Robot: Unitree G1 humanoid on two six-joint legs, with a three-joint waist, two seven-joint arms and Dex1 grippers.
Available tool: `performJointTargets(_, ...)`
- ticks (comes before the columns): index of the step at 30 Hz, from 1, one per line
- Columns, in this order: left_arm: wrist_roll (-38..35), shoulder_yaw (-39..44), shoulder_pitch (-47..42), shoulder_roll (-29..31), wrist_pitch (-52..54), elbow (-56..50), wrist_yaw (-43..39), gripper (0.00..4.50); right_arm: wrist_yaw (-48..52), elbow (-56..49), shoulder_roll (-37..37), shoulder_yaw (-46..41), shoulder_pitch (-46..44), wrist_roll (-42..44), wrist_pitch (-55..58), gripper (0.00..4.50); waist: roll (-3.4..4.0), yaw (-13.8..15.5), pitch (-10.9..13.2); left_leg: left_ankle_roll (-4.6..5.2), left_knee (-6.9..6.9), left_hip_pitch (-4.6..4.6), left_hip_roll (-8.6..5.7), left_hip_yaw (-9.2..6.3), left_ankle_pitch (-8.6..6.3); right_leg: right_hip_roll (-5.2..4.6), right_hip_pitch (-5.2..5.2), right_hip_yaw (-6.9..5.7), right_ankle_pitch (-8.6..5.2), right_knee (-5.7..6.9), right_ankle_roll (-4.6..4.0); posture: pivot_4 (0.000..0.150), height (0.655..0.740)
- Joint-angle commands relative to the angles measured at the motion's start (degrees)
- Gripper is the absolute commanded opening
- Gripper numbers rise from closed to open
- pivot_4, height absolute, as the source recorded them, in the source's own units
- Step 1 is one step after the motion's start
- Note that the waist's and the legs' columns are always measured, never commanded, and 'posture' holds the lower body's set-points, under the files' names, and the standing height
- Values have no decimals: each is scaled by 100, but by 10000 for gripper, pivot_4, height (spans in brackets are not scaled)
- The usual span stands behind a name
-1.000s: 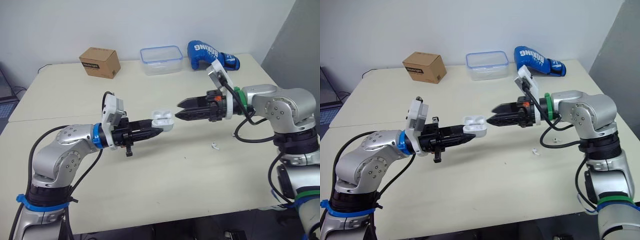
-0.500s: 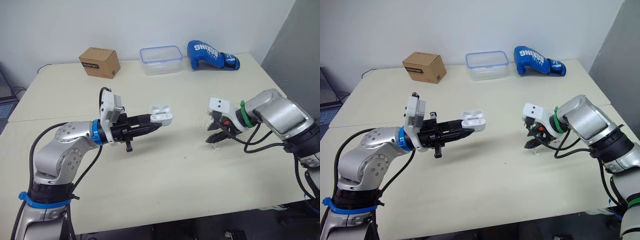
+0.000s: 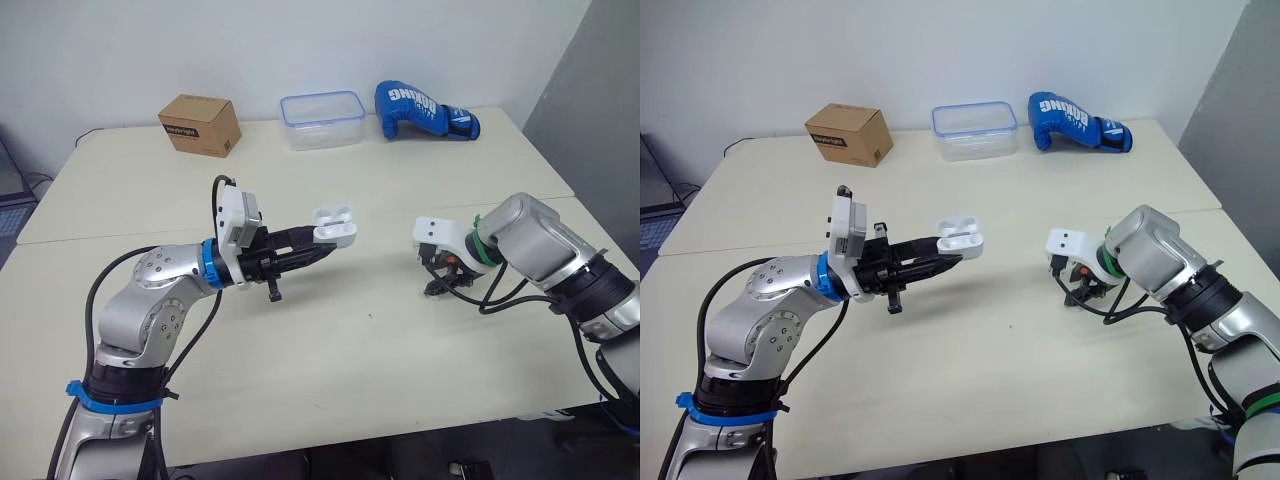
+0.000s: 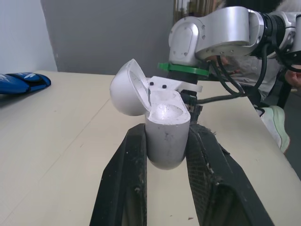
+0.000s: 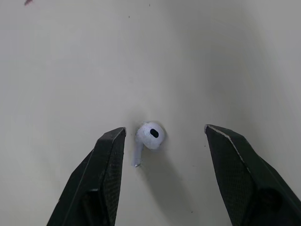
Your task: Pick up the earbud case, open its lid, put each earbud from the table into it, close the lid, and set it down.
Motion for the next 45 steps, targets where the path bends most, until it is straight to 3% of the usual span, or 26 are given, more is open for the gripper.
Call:
performJointTargets(1,1,38,-100,8,-102,-62,-10,7847,-11,-93,43,-52,-9,-192,-60,27732,0,-1,0,0,0,0,0,0,0,0,0,0,0,0,0,1500,7400)
performJointTargets(17,36,40,-25,6,-121,-83,28,7847,71,-461,174,3,148,-468,412,27732,0,-2,0,0,0,0,0,-2,0,0,0,0,0,0,0,1500,7400)
performJointTargets(21,54,28,-27,-13,-131,-68,23,7847,43,-610,173,33,167,-457,688,19218,0,-1,0,0,1,0,0,-2,0,0,0,-1,0,1,0,1500,7400)
performJointTargets(38,123,-1,2,-115,-193,-48,35,7847,-173,-776,211,172,135,-397,1277,19218,0,0,0,0,1,0,0,-2,0,0,1,-1,0,1,0,1500,7400)
performJointTargets(44,141,19,26,-118,-189,-63,32,7847,-218,-724,254,184,122,-380,1268,3931,-1,-1,-1,0,1,1,0,-2,0,0,1,-1,0,1,0,1500,7400)
performJointTargets(45,144,20,28,-117,-189,-63,34,7847,-219,-714,259,186,120,-376,1265,3898,-1,-1,-1,0,1,1,0,-2,0,0,2,-1,0,1,0,1500,7400)
